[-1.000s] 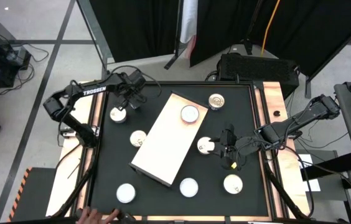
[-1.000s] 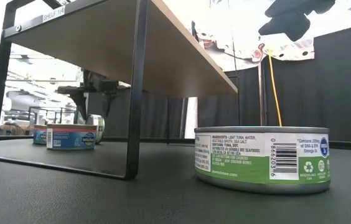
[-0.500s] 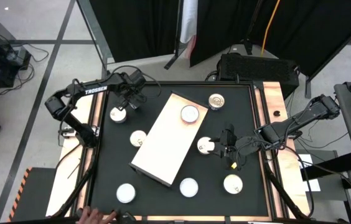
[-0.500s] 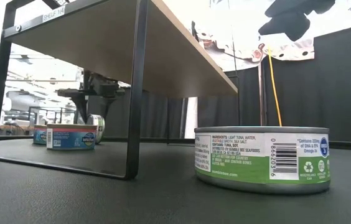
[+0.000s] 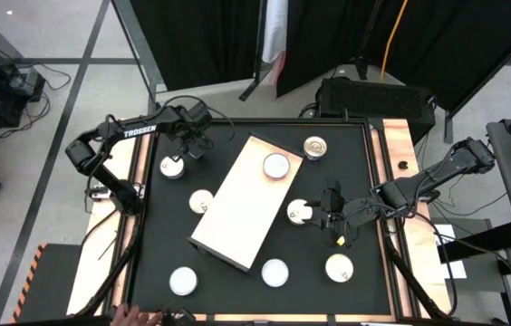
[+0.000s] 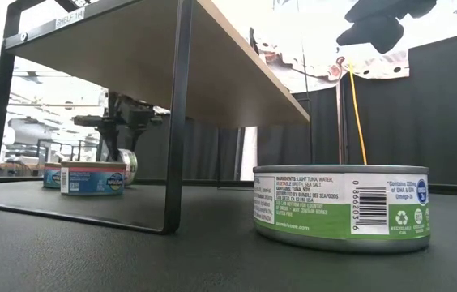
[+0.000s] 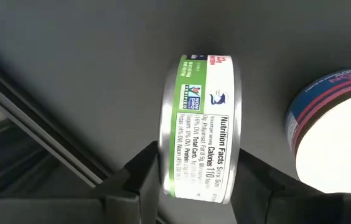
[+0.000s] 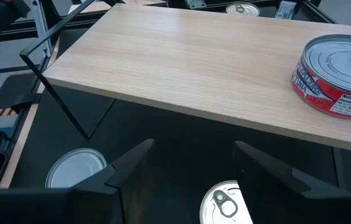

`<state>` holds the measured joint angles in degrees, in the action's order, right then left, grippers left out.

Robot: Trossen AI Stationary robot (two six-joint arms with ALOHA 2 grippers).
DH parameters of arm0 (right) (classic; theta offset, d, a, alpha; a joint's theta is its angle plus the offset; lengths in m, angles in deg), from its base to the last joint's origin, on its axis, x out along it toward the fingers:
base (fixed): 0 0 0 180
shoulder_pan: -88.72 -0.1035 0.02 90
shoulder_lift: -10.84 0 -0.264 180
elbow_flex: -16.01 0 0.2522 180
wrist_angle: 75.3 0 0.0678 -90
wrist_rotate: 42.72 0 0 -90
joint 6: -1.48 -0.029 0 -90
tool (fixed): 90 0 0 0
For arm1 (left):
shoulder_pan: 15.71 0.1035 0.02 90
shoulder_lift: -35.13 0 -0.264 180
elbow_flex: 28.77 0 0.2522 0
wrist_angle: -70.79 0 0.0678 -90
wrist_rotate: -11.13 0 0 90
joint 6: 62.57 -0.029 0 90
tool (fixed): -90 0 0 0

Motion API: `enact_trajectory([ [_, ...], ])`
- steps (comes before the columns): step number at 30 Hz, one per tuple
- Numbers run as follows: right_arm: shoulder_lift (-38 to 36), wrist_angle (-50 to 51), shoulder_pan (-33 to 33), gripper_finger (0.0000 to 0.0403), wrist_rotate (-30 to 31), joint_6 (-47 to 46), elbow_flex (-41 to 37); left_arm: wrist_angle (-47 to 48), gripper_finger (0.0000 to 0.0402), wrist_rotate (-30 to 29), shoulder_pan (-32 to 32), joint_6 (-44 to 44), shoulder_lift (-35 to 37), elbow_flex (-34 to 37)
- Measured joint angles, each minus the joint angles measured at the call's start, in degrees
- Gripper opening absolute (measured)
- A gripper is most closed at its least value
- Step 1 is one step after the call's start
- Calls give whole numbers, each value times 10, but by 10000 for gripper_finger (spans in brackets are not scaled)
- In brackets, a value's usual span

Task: Stack canned seafood by type on shelf
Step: Put the green tuna can on the shelf

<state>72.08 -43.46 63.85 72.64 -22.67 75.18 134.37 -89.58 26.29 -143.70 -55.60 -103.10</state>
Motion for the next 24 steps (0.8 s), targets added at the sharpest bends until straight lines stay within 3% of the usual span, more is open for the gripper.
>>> enact_trajectory([
  [7,0,0,0,210,0,-2,0,32,147,-10,0,53,35,-15],
  [19,0,-1,0,210,1,-1,0,80,149,41,-31,273,201,-162],
  [21,0,-1,0,210,1,-1,0,75,149,85,-38,309,225,-188],
  [24,0,-1,0,210,1,-1,0,58,149,198,-53,398,255,-224],
])
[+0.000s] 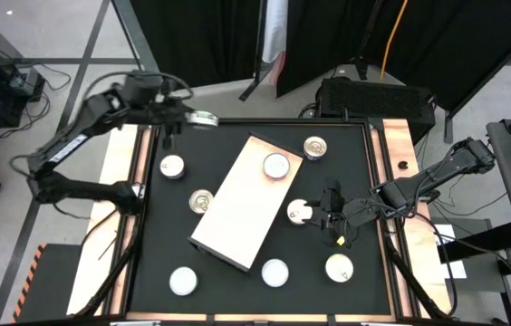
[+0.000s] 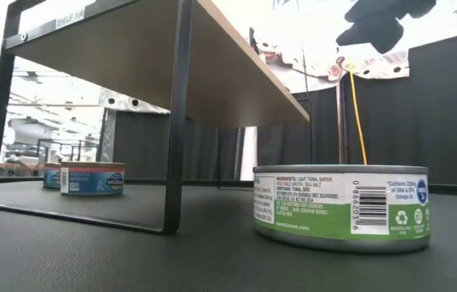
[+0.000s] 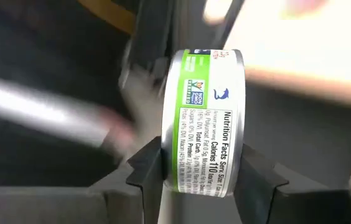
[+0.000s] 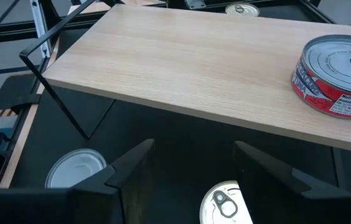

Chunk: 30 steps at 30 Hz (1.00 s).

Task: Stack canned seafood by type on shelf
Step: Put the green tuna can on the shelf

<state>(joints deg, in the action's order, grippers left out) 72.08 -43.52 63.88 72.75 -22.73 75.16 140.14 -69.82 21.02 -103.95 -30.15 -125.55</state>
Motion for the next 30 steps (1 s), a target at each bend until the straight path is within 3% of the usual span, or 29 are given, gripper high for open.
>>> enact_trajectory([
  [5,0,0,0,210,0,-1,0,-15,150,149,-10,147,27,-26],
  [10,0,0,0,210,0,-1,0,-18,150,260,-26,287,24,-26],
  [15,0,0,0,210,0,-3,0,-26,150,346,-49,499,-5,-25],
  [22,0,-2,0,210,0,-3,0,-36,150,335,-111,578,-73,3],
  [26,0,-2,0,210,0,-6,0,-110,150,331,-158,630,-107,29],
  [30,5,-1,0,210,-1,-11,0,-119,151,309,-190,649,-143,40],
])
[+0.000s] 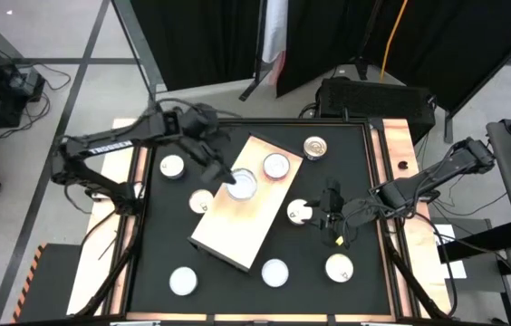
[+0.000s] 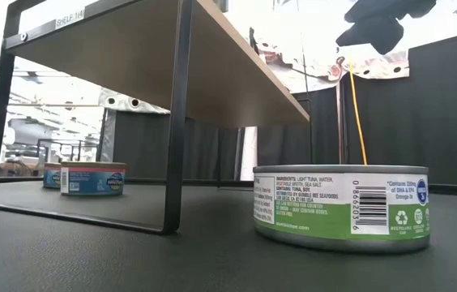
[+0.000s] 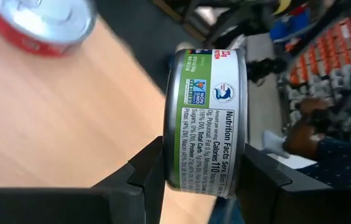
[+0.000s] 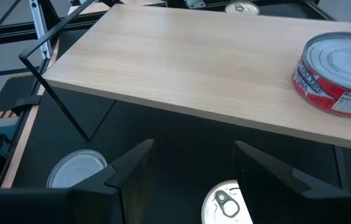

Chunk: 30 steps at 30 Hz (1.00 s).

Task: Stack canned seafood by type on shelf
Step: Put the green tuna can on the shelf

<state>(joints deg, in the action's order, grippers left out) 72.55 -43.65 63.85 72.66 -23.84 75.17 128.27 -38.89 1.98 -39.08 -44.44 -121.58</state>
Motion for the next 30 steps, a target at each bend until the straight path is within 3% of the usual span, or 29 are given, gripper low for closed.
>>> enact_trajectory([
  [15,10,0,-4,210,-1,-15,0,-23,151,-47,-57,62,-94,0],
  [30,10,0,-4,210,-3,-11,0,-40,151,-64,-58,103,-120,0],
])
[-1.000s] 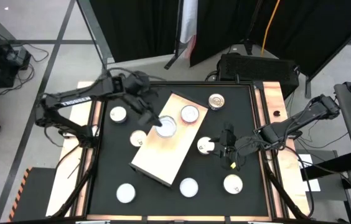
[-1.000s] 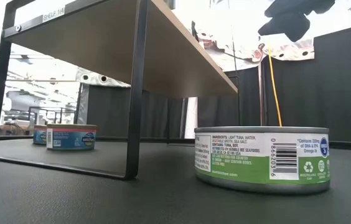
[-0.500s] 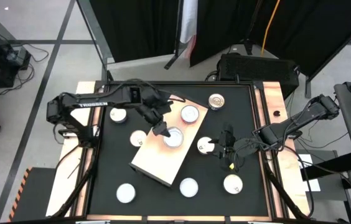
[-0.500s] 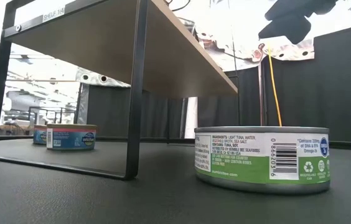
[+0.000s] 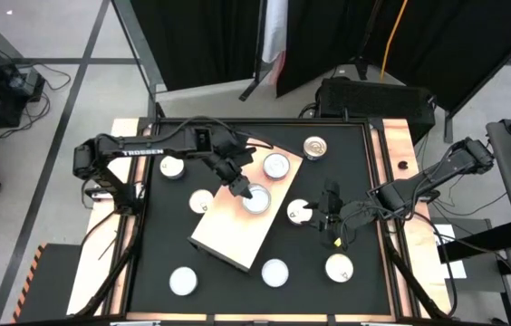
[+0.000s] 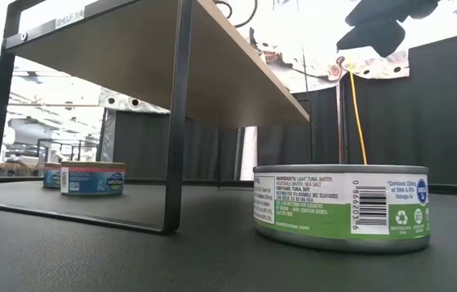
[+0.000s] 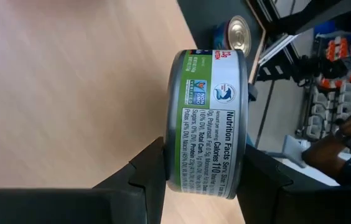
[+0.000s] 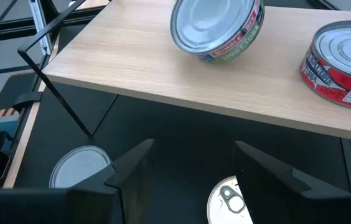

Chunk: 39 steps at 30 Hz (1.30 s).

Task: Stack canned seafood by type on shelf
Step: Put the green tuna can on the shelf

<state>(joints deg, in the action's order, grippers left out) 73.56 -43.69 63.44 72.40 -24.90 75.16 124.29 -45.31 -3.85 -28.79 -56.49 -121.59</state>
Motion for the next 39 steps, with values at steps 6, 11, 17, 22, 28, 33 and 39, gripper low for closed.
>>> enact_trajectory([
  [6,0,0,0,210,0,0,0,-4,151,-24,1,-10,1,0],
  [11,0,0,0,210,0,-1,0,-3,166,-43,3,-17,1,0],
  [17,0,0,0,210,0,-1,0,-4,173,-43,3,-26,1,0],
  [22,0,0,0,210,0,-1,0,-5,175,-63,3,-27,1,0],
  [28,0,0,0,210,0,-1,0,-8,175,-96,4,-37,2,-1],
  [33,0,0,0,210,0,-2,0,-8,176,-96,4,-41,2,-1],
  [39,0,0,0,210,0,-1,0,-4,176,-96,4,-37,2,-1],
])
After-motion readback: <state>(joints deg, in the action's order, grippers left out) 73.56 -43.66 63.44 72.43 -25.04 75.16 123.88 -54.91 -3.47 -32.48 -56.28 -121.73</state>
